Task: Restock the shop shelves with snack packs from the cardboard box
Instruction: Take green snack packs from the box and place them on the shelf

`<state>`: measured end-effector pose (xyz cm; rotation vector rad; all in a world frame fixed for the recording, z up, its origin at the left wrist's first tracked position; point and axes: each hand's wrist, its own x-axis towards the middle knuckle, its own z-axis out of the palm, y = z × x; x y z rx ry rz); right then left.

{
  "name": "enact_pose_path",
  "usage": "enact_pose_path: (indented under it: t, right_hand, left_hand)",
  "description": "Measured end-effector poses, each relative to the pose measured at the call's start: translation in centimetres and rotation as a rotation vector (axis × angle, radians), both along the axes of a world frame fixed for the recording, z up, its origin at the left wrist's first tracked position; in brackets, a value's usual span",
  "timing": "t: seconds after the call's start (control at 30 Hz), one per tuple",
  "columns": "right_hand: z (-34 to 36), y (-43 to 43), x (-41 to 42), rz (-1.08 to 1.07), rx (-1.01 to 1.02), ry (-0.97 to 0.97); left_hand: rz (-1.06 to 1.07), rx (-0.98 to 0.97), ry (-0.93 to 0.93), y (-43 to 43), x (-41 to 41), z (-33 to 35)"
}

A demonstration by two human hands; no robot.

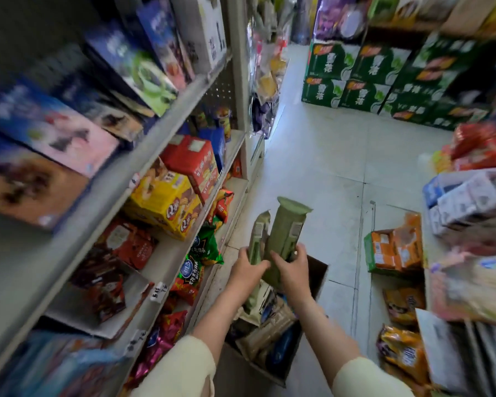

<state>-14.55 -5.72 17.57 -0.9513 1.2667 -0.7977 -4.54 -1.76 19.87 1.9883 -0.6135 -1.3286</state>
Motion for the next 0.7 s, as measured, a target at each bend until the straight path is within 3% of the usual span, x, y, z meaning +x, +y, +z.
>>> enact_pose_path:
  t: [0.33, 0.6, 0.7]
  right_hand:
    - [21.4, 6.9, -1.6, 0.196, 0.065, -0.134]
    - [30.4, 12.9, -0.8, 0.482, 0.194, -0.224]
    - [31.9, 15.5, 0.0, 0.595, 0.221, -0.236]
  left_hand:
    - [-0.088, -0.006, 0.074, 6.9, 0.5, 20.2]
    - [-0.024, -0.023, -0.015, 15.0, 1.1, 28.5]
    - [0.044, -0.081, -0.055, 18.8, 1.6, 28.4]
